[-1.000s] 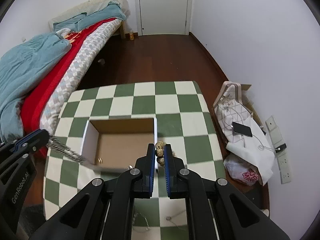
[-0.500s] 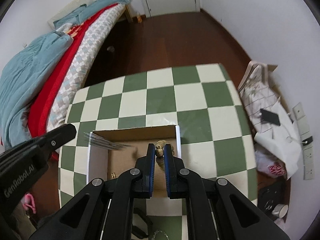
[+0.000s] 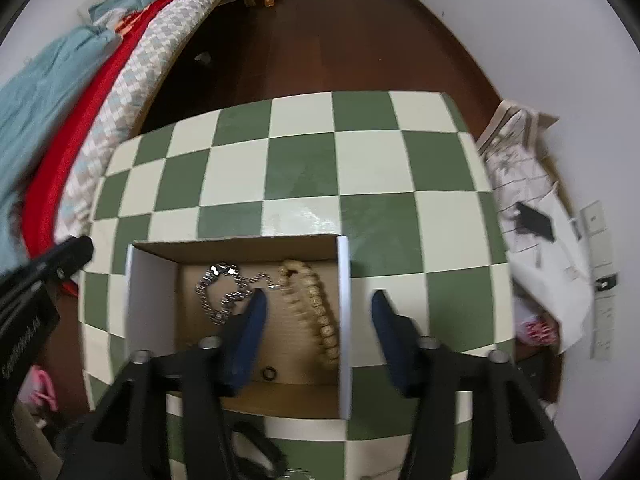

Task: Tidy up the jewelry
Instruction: 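Carry both bracelets into the white box and open both grippers, then raise both open grippers away from the white box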

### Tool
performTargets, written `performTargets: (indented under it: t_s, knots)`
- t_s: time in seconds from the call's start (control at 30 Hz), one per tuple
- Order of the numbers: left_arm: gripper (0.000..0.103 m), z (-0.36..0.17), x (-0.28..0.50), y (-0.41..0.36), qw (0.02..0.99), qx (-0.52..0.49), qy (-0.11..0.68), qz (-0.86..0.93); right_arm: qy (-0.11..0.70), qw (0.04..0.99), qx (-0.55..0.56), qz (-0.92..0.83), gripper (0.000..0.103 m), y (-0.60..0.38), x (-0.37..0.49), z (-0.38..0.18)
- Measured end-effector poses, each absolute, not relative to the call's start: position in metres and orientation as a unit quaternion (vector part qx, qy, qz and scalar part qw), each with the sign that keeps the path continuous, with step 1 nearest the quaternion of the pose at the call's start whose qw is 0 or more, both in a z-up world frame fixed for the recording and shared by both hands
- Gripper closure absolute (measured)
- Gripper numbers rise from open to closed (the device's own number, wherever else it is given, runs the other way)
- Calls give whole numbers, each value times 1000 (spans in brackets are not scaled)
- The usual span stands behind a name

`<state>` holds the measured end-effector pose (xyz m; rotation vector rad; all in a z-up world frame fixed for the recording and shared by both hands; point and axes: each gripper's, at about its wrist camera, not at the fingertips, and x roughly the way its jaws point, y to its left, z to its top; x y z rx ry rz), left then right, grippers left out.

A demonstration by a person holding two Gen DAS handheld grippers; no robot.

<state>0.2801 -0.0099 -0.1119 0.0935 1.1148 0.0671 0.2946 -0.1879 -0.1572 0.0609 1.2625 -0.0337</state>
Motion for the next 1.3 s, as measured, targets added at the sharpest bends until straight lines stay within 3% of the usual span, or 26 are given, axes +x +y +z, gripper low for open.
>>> performTargets:
  t_s: [0.03, 0.1, 0.13, 0.27, 0.3, 0.63, 1.3]
  knots:
    - [4, -112, 278, -8, 848, 44, 527, 34, 589, 808, 19, -19, 37, -187, 293, -156]
    - [3, -116, 272, -3, 846, 53, 528, 46, 587, 809, -2, -29, 15, -182, 287, -157]
    - [1, -116, 268, -1, 848, 54, 525, 49, 588, 808, -12, -33, 11, -181, 285, -157]
    - [1, -116, 253, 2, 854, 54, 515, 52, 587, 808, -29, -30, 5, -174, 271, -159]
    - [0, -116, 250, 3, 855, 53, 514, 53, 586, 809, -31, -29, 0, -173, 267, -159]
    - [0, -90, 210, 9, 870, 40, 488, 58, 566, 824, -12, -31, 0, -170, 232, -143]
    - [0, -16, 108, 16, 909, 34, 414, 43, 470, 882, 13, -34, 0, -168, 132, -54]
